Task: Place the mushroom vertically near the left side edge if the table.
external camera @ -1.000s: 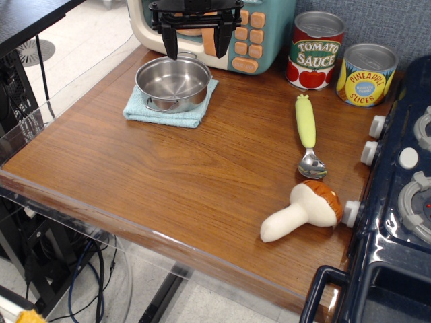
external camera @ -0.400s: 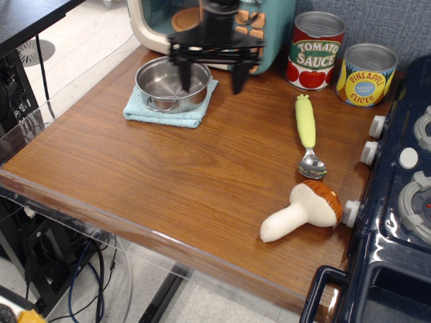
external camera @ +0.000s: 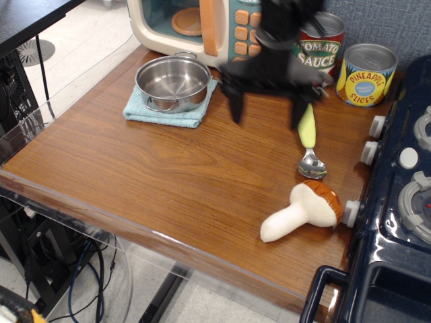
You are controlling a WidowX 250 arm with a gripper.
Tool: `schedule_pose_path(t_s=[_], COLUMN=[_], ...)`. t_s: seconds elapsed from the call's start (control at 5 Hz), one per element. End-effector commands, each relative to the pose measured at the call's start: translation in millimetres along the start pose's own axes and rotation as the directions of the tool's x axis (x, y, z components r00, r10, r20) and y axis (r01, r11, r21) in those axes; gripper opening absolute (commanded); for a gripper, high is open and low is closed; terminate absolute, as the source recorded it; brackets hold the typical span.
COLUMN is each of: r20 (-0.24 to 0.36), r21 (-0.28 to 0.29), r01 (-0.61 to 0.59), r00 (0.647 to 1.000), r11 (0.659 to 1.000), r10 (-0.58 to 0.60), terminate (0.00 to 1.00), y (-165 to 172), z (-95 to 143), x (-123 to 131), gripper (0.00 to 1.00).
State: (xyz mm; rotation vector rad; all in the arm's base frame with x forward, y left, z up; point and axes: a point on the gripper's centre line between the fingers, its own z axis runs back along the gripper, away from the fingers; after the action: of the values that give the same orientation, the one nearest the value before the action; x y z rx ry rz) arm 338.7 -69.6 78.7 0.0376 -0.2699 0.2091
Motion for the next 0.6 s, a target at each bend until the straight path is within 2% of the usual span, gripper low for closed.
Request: schedule_pose_path(t_s=[0.0, 0.2, 0.4], r20=[0.037, -0.001, -0.013], r21=[-0.139, -0.128, -0.143], r01=[0.302, 0.417, 0.511], r00=[0.953, 0.907, 0.856], r11=[0.943, 0.9, 0.848], r10=[-0.3, -0.42, -0.518], terminate=[0.0, 0.0, 0.0], y=[-22, -26, -28], z=[-2, -11, -21], x=[-49, -68, -85], gripper=[1.0, 1.0, 1.0])
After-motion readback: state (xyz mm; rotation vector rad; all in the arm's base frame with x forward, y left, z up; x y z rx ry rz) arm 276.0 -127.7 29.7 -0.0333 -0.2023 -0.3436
